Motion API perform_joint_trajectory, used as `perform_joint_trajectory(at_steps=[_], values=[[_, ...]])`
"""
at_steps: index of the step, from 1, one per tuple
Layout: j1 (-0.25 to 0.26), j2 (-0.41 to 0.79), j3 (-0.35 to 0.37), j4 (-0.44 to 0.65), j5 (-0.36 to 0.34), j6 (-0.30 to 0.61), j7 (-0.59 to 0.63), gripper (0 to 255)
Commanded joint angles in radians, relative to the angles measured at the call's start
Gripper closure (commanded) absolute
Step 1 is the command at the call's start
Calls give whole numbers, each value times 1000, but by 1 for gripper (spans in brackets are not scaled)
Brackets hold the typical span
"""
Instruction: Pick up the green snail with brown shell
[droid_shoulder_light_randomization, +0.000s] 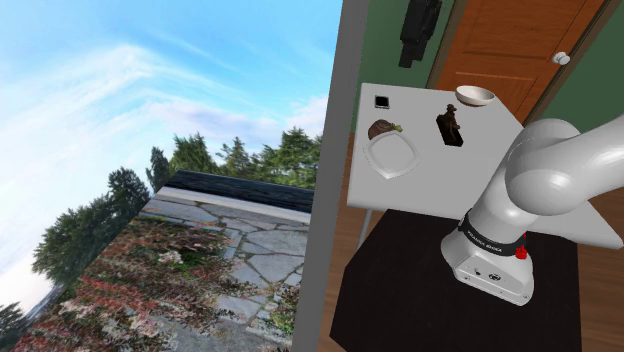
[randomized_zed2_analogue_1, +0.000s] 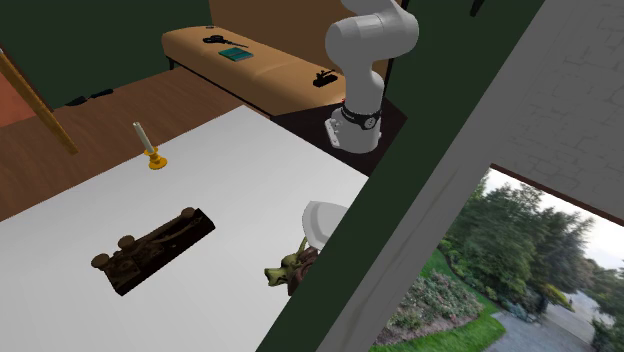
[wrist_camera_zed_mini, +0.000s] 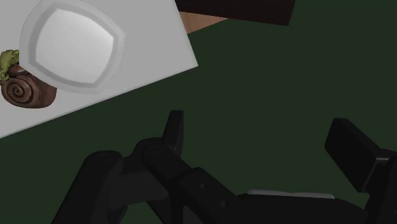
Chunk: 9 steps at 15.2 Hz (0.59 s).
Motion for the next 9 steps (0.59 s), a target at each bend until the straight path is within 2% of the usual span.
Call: perform_joint_trajectory(at_steps=[1, 9], values=[[0, 0, 0, 0, 0, 0, 0, 0], [7, -75, -173, -197, -151, 92, -317, 0]])
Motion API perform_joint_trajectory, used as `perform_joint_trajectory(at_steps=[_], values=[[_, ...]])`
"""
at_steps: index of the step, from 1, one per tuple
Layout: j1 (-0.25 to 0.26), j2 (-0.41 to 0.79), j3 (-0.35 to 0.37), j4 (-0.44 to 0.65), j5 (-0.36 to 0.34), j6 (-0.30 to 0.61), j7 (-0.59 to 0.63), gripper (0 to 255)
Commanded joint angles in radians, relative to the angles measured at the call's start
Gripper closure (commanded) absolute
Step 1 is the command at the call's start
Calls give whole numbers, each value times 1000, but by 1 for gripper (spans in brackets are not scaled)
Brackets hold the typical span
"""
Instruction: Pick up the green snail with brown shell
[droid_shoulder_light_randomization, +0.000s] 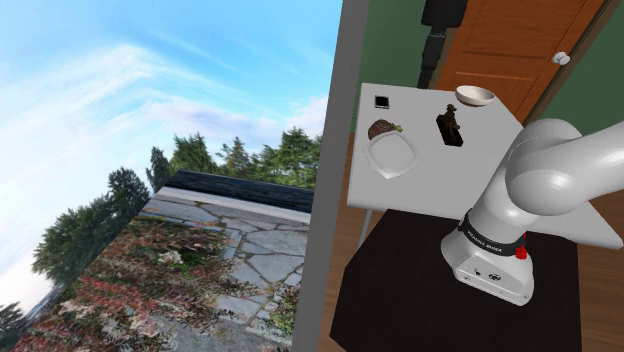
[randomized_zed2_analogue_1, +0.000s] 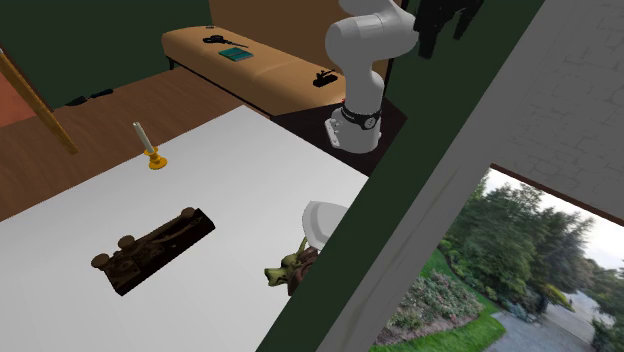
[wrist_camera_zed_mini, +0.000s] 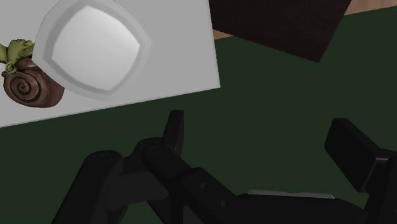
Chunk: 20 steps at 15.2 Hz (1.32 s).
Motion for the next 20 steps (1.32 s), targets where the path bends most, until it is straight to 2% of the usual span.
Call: perform_joint_trajectory(at_steps=[1, 10, 16, 20], values=[[1, -3, -46, -42, -42, 35, -82, 0], [-8, 73, -278, -141, -240, 207, -435, 0], [15, 221, -450, -133, -341, 364, -667, 0], [58, 360, -572, -97, -369, 481, -827, 0]])
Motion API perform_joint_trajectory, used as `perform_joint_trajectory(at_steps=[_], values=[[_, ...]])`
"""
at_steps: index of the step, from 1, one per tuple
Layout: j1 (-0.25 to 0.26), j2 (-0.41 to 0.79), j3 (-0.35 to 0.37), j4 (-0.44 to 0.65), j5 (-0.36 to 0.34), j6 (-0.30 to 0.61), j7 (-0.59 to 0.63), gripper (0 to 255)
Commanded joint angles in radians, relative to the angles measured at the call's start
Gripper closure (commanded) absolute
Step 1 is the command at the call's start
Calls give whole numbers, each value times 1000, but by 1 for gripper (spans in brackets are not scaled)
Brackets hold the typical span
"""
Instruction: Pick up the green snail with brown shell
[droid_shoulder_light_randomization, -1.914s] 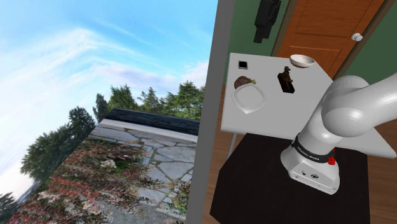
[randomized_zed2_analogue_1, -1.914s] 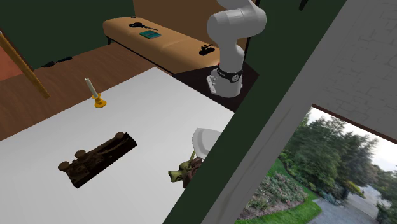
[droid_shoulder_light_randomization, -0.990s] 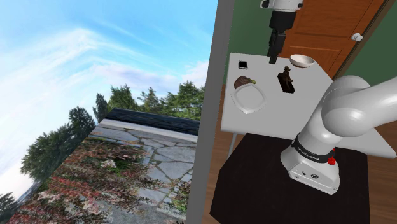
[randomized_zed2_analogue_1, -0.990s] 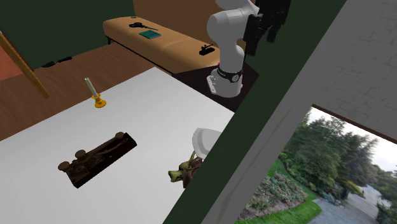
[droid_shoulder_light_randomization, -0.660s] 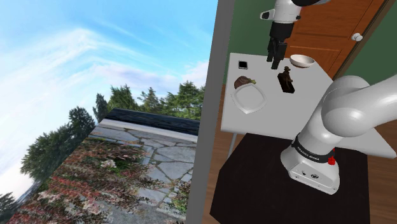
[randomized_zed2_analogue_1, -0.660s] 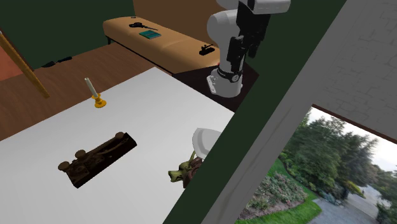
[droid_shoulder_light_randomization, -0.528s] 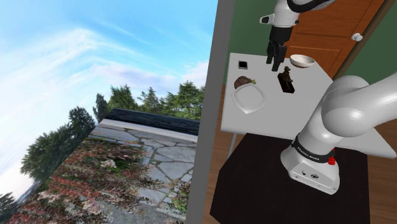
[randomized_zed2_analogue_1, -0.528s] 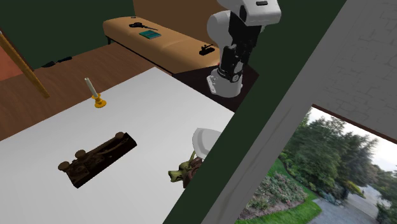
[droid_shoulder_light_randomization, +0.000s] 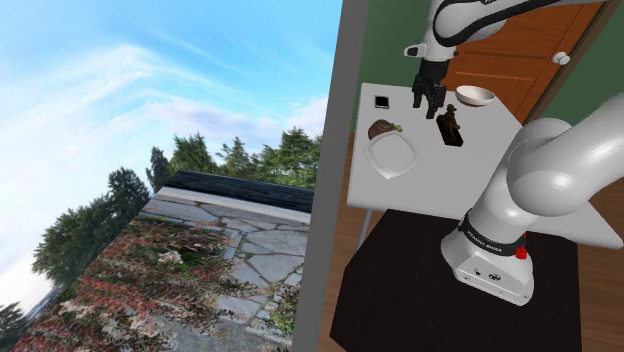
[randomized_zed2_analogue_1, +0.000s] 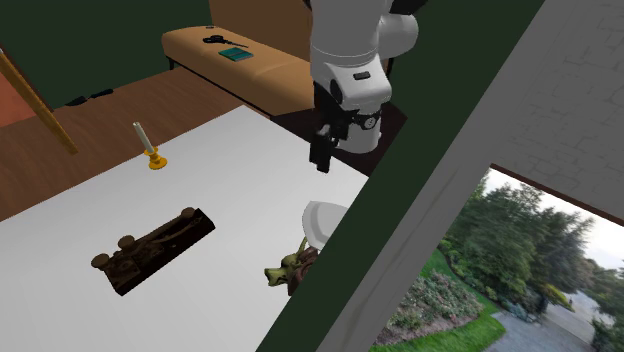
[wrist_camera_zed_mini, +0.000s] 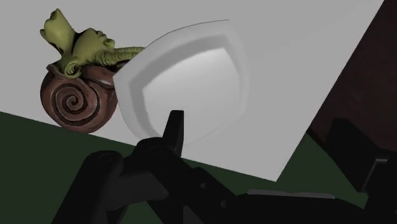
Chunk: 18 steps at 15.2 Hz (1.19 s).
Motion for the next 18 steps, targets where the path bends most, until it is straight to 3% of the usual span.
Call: perform_joint_trajectory(at_steps=[1, 6, 8, 10, 13, 18], values=[[31, 82, -63, 19, -3, 71, -83, 0], [131, 319, -229, 101, 82, 227, -333, 0], [175, 442, -291, 142, 174, 287, -467, 0], [197, 584, -327, 189, 314, 336, -629, 0], [133, 786, -276, 276, 524, 374, -860, 0], [-51, 1011, -108, 445, 690, 395, -1087, 0]])
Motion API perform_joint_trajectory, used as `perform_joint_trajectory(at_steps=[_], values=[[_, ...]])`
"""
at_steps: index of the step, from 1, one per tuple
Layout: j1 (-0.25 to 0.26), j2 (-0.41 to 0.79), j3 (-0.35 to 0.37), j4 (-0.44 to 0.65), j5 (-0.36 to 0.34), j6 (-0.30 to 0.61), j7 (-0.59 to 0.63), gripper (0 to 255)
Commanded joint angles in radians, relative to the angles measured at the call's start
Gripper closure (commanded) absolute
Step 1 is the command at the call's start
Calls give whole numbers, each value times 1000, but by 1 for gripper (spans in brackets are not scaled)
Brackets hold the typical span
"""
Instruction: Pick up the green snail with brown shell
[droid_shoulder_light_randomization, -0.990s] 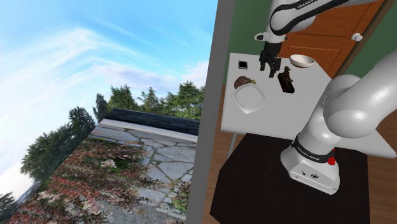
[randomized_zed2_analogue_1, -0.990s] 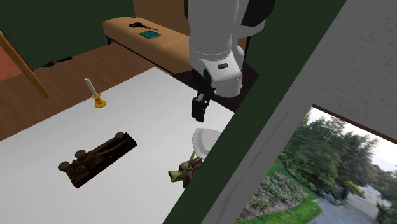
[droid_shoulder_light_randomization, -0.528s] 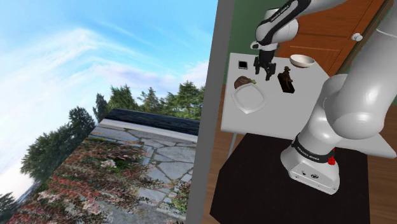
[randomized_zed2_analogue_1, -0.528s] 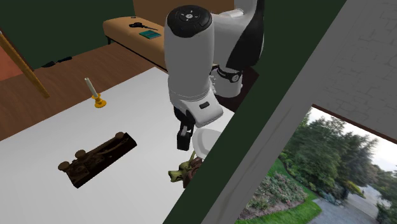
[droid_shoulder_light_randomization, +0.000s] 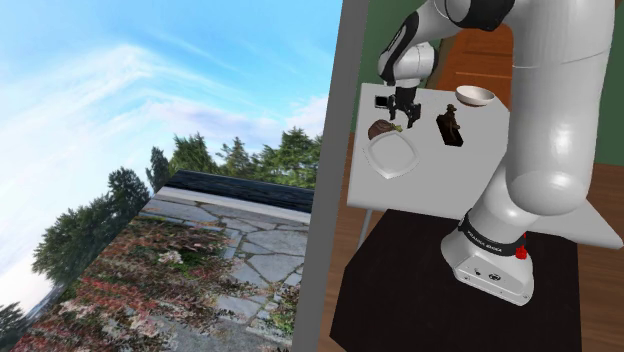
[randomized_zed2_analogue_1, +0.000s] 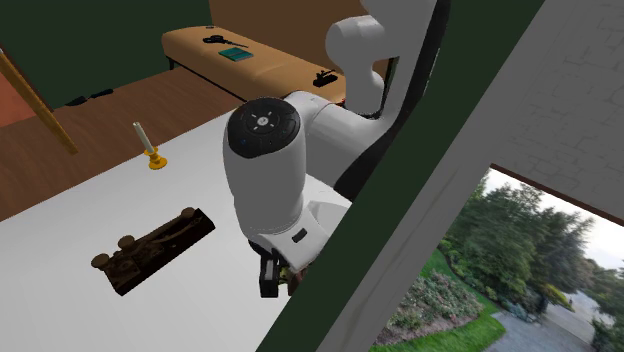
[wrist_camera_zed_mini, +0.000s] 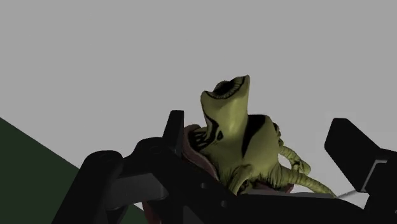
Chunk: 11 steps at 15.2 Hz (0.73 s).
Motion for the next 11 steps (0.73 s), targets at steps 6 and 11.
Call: perform_joint_trajectory(at_steps=[6, 11], values=[[-76, 108, 84, 38, 85, 59, -74, 0], [-89, 127, 98, 42, 100, 72, -83, 255]])
